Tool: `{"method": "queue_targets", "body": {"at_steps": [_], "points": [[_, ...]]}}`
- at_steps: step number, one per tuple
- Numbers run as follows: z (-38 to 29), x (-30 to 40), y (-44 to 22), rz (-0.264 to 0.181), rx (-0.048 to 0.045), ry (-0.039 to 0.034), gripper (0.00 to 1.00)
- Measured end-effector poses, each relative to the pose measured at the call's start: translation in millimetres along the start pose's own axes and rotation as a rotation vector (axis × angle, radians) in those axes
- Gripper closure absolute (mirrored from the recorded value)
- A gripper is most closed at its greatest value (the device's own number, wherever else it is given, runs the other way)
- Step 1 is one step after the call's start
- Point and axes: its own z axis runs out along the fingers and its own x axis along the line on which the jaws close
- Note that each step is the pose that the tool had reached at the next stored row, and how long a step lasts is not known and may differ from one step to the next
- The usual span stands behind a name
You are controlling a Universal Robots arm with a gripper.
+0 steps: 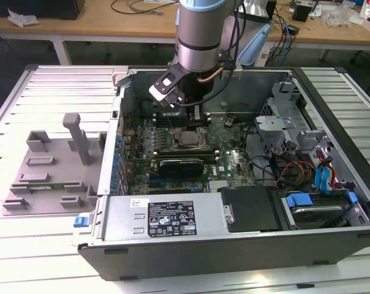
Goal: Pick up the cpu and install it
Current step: 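Close the cpu cover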
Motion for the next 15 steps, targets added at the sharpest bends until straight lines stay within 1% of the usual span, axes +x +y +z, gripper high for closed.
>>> {"method": "queue_targets", "body": {"at_steps": [3, 7, 9, 15], "points": [[0.1, 0.0, 0.0, -0.001, -0.0001, 0.0001, 0.89], [0.1, 0.0, 0.0, -0.036, 0.0002, 0.0003, 0.89], [0.2, 0.0, 0.0, -0.06, 0.0003, 0.0005, 0.89], [0.5, 0.0, 0.0, -0.177, 0.0013, 0.0012, 0.89]]}}
